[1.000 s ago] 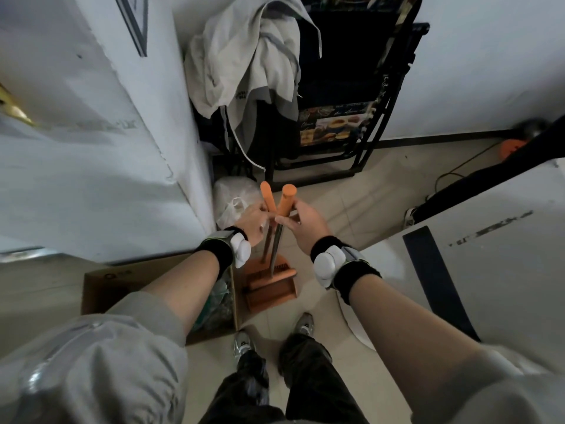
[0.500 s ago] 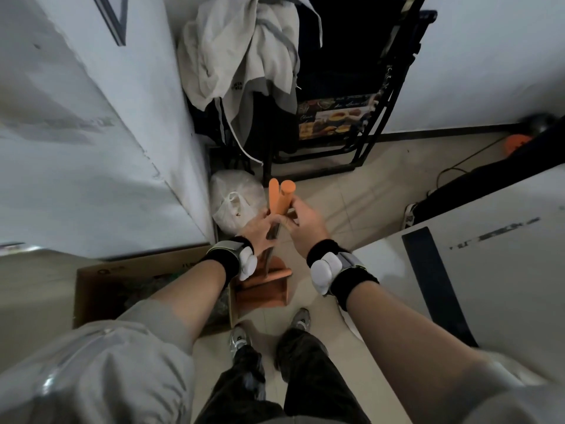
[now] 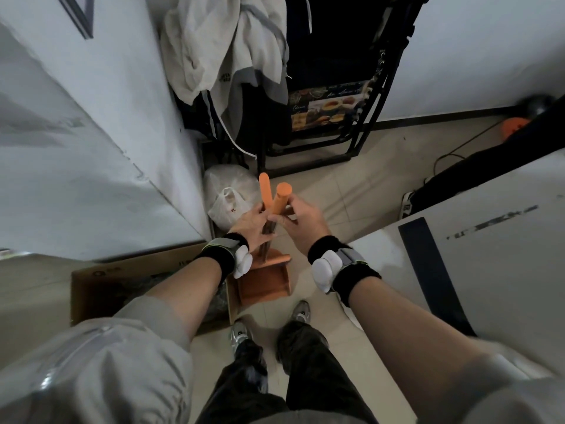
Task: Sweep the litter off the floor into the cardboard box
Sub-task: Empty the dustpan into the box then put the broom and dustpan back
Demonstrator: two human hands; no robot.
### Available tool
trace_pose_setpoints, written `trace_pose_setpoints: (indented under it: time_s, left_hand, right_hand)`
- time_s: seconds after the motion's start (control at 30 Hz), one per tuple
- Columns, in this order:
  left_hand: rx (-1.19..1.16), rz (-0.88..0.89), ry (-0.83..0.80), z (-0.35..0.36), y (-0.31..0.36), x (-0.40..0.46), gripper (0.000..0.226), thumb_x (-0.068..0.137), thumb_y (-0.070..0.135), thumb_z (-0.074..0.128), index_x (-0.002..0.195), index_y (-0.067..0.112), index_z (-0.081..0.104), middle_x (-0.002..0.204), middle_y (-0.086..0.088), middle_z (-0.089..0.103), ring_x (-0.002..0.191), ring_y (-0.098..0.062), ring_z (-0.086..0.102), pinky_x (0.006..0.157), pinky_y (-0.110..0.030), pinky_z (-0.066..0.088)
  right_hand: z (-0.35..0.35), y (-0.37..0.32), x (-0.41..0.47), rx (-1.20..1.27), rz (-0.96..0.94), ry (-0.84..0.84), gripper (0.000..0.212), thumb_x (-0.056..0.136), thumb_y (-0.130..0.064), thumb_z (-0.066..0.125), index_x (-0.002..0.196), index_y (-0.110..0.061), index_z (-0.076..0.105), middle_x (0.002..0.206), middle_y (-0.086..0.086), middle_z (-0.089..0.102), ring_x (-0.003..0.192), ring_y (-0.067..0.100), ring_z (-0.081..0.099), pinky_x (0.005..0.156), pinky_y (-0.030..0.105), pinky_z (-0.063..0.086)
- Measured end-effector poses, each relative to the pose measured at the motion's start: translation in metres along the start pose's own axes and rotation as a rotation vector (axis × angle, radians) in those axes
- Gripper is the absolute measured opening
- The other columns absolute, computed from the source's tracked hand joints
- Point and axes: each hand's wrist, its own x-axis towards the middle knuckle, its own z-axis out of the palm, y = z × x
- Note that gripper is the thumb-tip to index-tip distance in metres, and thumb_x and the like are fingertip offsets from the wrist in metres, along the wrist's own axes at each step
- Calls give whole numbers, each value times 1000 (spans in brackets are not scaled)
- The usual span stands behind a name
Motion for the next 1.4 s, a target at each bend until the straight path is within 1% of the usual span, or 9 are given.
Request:
trace_pose_setpoints:
  time_s: [0.17, 0.3, 0.5, 0.63, 0.77, 0.97, 1.13, 1.27, 1.4]
  left_hand:
    - [43, 25, -45, 1, -2, 2, 55, 80, 30, 73, 131, 27, 53, 121, -9, 45, 105, -31, 55, 93, -45, 47]
    - [64, 54, -37, 4, -4, 0, 50, 80, 29, 73, 127, 23, 58, 126, -11, 47, 109, -32, 54, 95, -45, 46]
    - [101, 28, -21, 8, -5, 0, 40, 84, 33, 68, 121, 20, 61, 126, -10, 46, 105, -32, 55, 92, -44, 47]
    - [59, 5, -14, 11, -5, -2, 35, 84, 29, 66, 118, 22, 60, 123, -6, 47, 101, -29, 57, 88, -44, 50]
    - [-6, -29, -23, 6, -5, -3, 39, 84, 27, 68, 121, 24, 57, 122, -3, 49, 103, -27, 57, 91, -44, 49]
    - [-56, -45, -13, 0, -1, -3, 48, 82, 31, 71, 126, 24, 55, 123, -1, 56, 111, -23, 56, 95, -42, 48]
    - [59, -65, -21, 12, -8, -3, 34, 83, 32, 68, 113, 20, 61, 111, -1, 57, 100, -24, 57, 87, -42, 51]
    - [138, -87, 34, 11, -17, -16, 35, 84, 39, 63, 115, 23, 60, 113, -4, 57, 104, -26, 56, 88, -43, 50]
    - [130, -96, 26, 7, -13, -20, 36, 84, 37, 64, 117, 21, 60, 116, -6, 57, 108, -27, 54, 93, -43, 48]
  right_hand:
    - [0, 5, -3, -64, -36, -5, 26, 89, -24, 69, 111, -12, 62, 103, 2, 68, 93, 16, 64, 79, 17, 46]
    - [3, 7, -6, -84, -71, -9, 23, 88, -19, 69, 109, -13, 63, 100, 0, 68, 89, 15, 65, 82, 26, 52]
    - [2, 7, -7, -62, -56, -18, 32, 88, -25, 69, 118, -16, 62, 106, -3, 67, 88, 6, 57, 80, 15, 41]
    - [0, 8, -3, -12, -12, -35, 37, 85, -28, 71, 120, -21, 60, 104, -7, 67, 90, 5, 58, 81, 18, 45]
    - [-3, 5, 5, 8, 40, -70, 41, 82, -30, 74, 119, -24, 57, 101, -15, 64, 91, 2, 58, 76, 13, 42]
    - [-5, 4, 9, -53, 20, -139, 39, 78, -44, 71, 113, -32, 58, 100, -13, 69, 95, 7, 63, 85, 29, 53]
    - [-2, 3, 2, -86, -14, -161, 28, 87, -36, 66, 112, -24, 61, 102, -7, 70, 90, 8, 62, 78, 23, 48]
    - [8, -2, -1, -31, -55, -174, 24, 89, -29, 65, 111, -22, 62, 96, -11, 67, 84, 4, 59, 69, 12, 42]
    - [16, -3, -2, 3, -58, -148, 24, 87, -28, 66, 110, -21, 63, 103, -6, 71, 90, 9, 64, 81, 24, 51]
